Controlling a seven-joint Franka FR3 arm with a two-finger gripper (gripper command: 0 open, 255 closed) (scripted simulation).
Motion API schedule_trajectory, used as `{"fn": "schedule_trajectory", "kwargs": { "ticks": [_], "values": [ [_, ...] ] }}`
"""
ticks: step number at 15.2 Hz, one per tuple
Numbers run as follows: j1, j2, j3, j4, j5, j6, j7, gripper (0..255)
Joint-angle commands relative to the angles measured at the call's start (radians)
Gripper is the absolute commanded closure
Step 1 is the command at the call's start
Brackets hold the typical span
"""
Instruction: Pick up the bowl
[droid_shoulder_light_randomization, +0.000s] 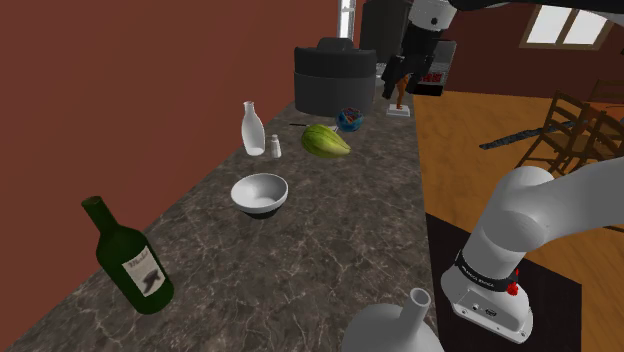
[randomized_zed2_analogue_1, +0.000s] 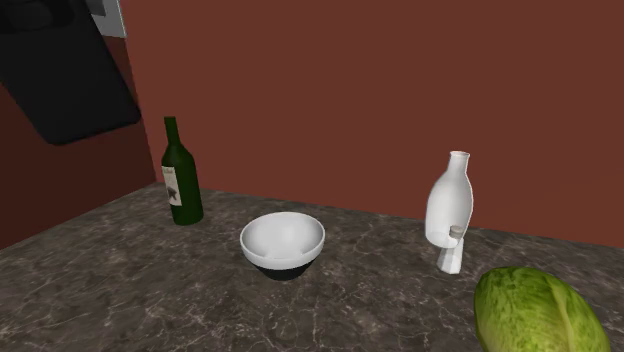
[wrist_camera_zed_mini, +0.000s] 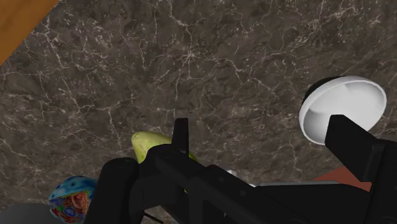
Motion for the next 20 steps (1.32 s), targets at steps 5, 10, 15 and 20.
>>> {"fn": "schedule_trajectory", "kwargs": {
  "ticks": [5, 10, 15, 20],
  "values": [
    [0.016, 0.081, 0.022, -0.044, 0.018, 0.125, 0.021, 0],
    [0.035, 0.207, 0.049, -0.07, 0.036, 0.278, 0.046, 0],
    [0.052, 0.357, 0.077, -0.063, 0.049, 0.422, 0.069, 0],
    [0.066, 0.524, 0.105, -0.022, 0.053, 0.55, 0.093, 0]
  ]
}}
